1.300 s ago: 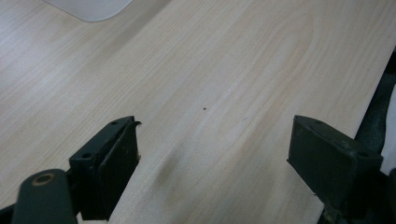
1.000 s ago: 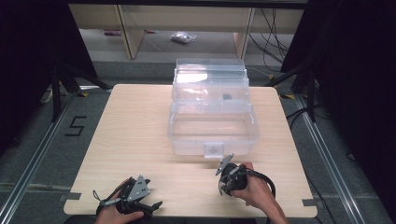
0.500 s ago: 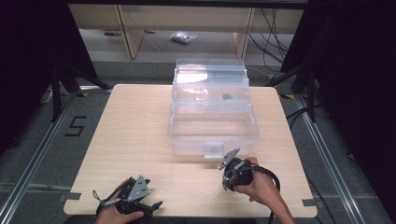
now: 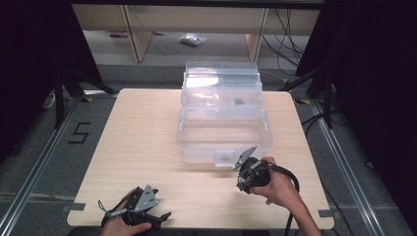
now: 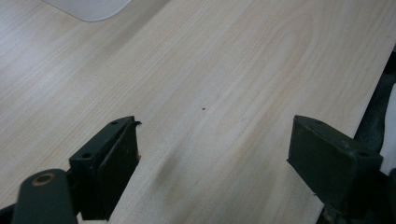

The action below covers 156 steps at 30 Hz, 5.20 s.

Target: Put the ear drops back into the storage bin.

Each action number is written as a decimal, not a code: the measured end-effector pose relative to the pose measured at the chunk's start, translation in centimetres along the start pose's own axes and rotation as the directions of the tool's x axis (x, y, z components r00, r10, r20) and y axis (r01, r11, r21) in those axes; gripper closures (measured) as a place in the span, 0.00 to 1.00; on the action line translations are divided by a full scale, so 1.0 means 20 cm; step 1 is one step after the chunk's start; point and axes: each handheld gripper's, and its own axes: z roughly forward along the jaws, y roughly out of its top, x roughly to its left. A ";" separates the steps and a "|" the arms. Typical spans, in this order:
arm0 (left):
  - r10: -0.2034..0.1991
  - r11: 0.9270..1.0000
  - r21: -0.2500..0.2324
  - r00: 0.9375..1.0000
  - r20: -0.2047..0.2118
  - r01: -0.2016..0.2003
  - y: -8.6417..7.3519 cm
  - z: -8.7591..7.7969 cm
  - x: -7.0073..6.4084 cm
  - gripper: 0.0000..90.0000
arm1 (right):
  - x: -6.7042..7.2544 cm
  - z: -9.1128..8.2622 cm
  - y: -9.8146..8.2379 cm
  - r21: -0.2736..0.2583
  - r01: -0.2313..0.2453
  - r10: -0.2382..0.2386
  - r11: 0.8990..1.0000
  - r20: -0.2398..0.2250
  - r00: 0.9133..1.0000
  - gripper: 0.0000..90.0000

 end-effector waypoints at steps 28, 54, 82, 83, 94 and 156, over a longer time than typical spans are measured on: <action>-0.006 1.000 0.002 1.000 0.001 0.006 0.00 0.00 0.00 0.17 | -0.15 -0.22 0.06 0.006 0.000 0.000 1.000 -0.022 1.000 0.67; 0.003 1.000 0.001 1.000 -0.005 -0.003 0.00 0.00 0.00 0.17 | -0.44 -0.37 0.21 0.023 -0.087 0.087 0.996 0.025 0.996 0.67; -0.011 1.000 -0.015 1.000 -0.015 0.011 0.00 0.00 0.01 0.17 | -0.74 -0.10 0.26 0.116 -0.208 0.205 0.971 0.042 0.978 0.67; -0.023 1.000 -0.015 1.000 -0.013 0.023 0.00 0.00 0.00 0.17 | -0.74 -0.09 0.27 0.123 -0.216 0.212 0.969 0.045 0.976 0.67; -0.032 0.999 -0.021 0.999 -0.006 0.032 0.00 0.00 0.00 0.17 | -0.78 0.03 0.26 0.146 -0.252 0.251 0.957 0.026 0.968 0.67; -0.003 1.000 -0.004 1.000 0.000 0.003 0.00 0.00 0.00 0.17 | -0.80 0.24 0.22 0.252 -0.363 0.369 0.897 0.028 0.929 0.67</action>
